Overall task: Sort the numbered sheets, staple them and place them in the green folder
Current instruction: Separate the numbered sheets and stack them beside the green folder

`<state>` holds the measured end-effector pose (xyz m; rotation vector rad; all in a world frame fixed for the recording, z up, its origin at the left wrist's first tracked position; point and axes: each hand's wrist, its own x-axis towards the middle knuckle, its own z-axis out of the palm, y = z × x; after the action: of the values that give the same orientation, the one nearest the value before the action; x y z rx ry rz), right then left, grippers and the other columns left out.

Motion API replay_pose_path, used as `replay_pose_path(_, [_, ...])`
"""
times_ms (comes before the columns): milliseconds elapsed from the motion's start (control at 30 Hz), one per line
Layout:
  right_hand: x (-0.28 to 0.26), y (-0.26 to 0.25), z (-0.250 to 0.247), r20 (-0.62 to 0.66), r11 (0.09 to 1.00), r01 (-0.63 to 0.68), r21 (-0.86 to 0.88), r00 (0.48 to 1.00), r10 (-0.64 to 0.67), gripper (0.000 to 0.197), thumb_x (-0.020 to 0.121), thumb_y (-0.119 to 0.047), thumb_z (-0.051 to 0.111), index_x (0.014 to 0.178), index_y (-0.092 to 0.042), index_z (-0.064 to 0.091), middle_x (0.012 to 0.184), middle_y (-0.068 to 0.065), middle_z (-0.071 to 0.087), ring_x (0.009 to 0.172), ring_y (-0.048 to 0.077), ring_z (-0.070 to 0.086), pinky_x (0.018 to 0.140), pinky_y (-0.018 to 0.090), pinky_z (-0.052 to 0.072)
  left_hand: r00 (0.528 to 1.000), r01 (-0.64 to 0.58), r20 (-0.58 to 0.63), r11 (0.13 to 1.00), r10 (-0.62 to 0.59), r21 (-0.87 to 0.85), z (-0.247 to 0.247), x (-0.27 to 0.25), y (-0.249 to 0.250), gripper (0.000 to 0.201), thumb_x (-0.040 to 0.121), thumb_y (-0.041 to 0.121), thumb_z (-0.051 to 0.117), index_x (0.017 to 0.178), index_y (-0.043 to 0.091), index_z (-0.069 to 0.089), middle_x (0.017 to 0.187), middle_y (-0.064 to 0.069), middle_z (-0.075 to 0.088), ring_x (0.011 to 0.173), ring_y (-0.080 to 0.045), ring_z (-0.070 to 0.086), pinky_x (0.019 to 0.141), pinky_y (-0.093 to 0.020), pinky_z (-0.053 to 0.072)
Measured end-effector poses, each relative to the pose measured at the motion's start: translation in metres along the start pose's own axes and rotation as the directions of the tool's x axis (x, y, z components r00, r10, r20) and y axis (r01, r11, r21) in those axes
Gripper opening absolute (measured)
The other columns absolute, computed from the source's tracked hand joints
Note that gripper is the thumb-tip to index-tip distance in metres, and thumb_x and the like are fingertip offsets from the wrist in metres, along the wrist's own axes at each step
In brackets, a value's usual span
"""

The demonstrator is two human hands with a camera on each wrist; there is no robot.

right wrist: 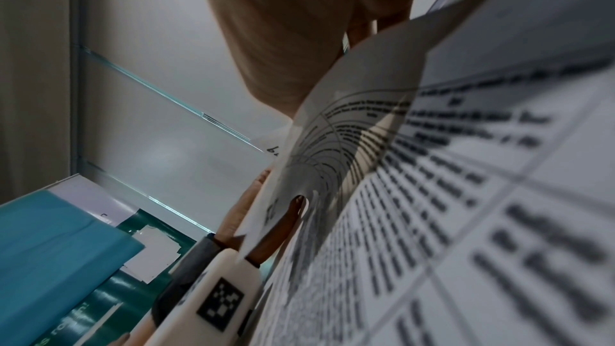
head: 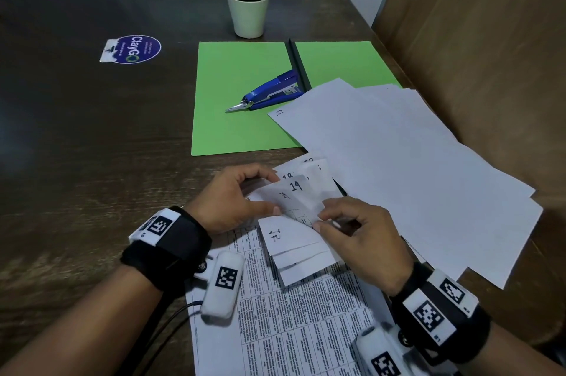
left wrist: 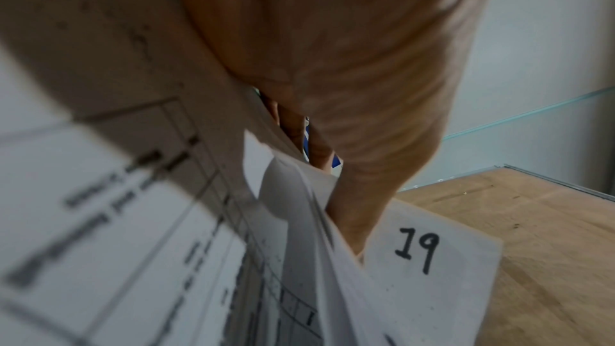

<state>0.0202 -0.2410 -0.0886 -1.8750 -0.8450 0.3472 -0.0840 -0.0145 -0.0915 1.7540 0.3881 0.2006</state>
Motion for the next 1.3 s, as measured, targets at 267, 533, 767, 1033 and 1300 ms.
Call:
replay_pose_path(267, [0.002, 0.003, 0.001, 0.043, 0.994, 0.014, -0.112, 0.999, -0.009, 0.010, 0.081, -0.019, 0.082, 0.081, -0.028, 0.079, 0.106, -0.015, 0.067, 0.085, -0.003, 0.061, 0.070, 0.011, 0.045, 1.000, 0.016, -0.009, 0.999, -0.016, 0.039, -0.003, 0.000, 0.001, 0.048, 0.064, 0.009, 0.093, 0.102, 0.025, 0.068, 0.106, 0.007, 0.074, 0.099, -0.013, 0.071, 0.089, -0.030, 0.057])
replay_pose_path(533, [0.004, 0.002, -0.001, 0.060, 0.976, 0.099, -0.192, 0.994, -0.089, 0.026, 0.090, -0.011, 0.070, 0.067, -0.022, 0.064, 0.070, -0.011, 0.060, 0.065, 0.008, 0.057, 0.063, 0.016, 0.040, 1.000, -0.025, 0.010, 0.997, 0.024, 0.079, -0.002, -0.002, 0.007, 0.043, 0.066, 0.008, 0.092, 0.097, 0.018, 0.065, 0.103, 0.009, 0.071, 0.094, -0.004, 0.067, 0.083, -0.021, 0.053])
replay_pose_path(767, [0.005, 0.001, 0.002, 0.024, 0.989, -0.035, -0.142, 0.999, 0.039, 0.023, 0.084, -0.017, 0.079, 0.066, -0.014, 0.065, 0.061, -0.011, 0.059, 0.055, 0.005, 0.053, 0.053, 0.014, 0.040, 1.000, -0.010, 0.026, 1.000, 0.009, 0.029, 0.001, -0.002, 0.007, 0.038, 0.066, -0.006, 0.087, 0.091, 0.009, 0.062, 0.128, 0.006, 0.067, 0.110, -0.011, 0.069, 0.088, -0.027, 0.059])
replay_pose_path(1033, [0.007, -0.003, 0.000, 0.062, 0.989, -0.149, -0.009, 0.987, 0.149, 0.032, 0.080, -0.027, 0.083, 0.059, -0.012, 0.064, 0.049, -0.011, 0.052, 0.046, 0.003, 0.042, 0.049, 0.018, 0.037, 0.993, -0.072, 0.099, 0.990, 0.060, 0.120, -0.003, -0.002, 0.004, 0.028, 0.071, -0.008, 0.083, 0.082, 0.019, 0.080, 0.135, 0.010, 0.063, 0.127, -0.004, 0.058, 0.096, -0.030, 0.056])
replay_pose_path(1300, [0.011, -0.006, -0.001, 0.100, 0.987, -0.161, 0.009, 0.982, 0.159, 0.037, 0.091, -0.025, 0.072, 0.057, -0.013, 0.064, 0.047, -0.012, 0.047, 0.046, 0.003, 0.039, 0.053, 0.024, 0.036, 0.972, -0.060, 0.231, 0.991, 0.031, 0.119, -0.010, -0.009, 0.016, 0.026, 0.074, -0.003, 0.083, 0.076, 0.023, 0.083, 0.141, 0.023, 0.054, 0.128, 0.011, 0.049, 0.076, -0.012, 0.052])
